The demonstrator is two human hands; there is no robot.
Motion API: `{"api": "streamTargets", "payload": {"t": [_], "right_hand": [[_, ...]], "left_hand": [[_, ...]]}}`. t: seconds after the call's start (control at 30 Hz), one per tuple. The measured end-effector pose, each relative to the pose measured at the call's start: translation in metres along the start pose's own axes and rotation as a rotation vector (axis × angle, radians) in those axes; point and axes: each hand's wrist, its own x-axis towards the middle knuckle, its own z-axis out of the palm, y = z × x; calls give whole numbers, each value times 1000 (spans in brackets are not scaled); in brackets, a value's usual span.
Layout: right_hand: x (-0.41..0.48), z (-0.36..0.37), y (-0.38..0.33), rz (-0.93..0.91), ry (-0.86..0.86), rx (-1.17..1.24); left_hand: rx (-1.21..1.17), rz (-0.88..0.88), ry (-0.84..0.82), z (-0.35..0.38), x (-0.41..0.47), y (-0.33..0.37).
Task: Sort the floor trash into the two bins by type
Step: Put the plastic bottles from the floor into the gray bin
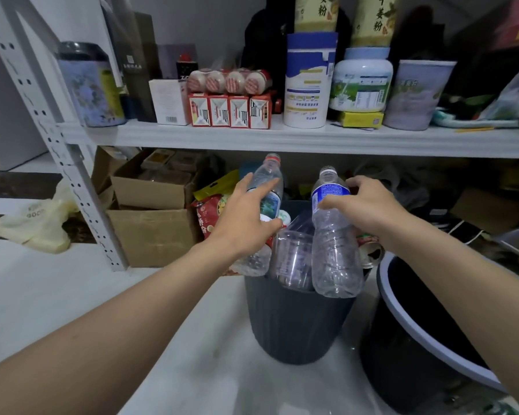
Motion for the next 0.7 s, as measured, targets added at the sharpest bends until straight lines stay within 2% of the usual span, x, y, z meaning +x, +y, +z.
{"api": "streamTargets", "payload": {"t": [0.33,0.7], "right_hand": [[55,7,-5,63,-122,-82],[72,21,6,72,-100,-169]], "left_hand": [[0,-78,-116,27,42,-15],[66,-115,-209,47,63,-26]]}}
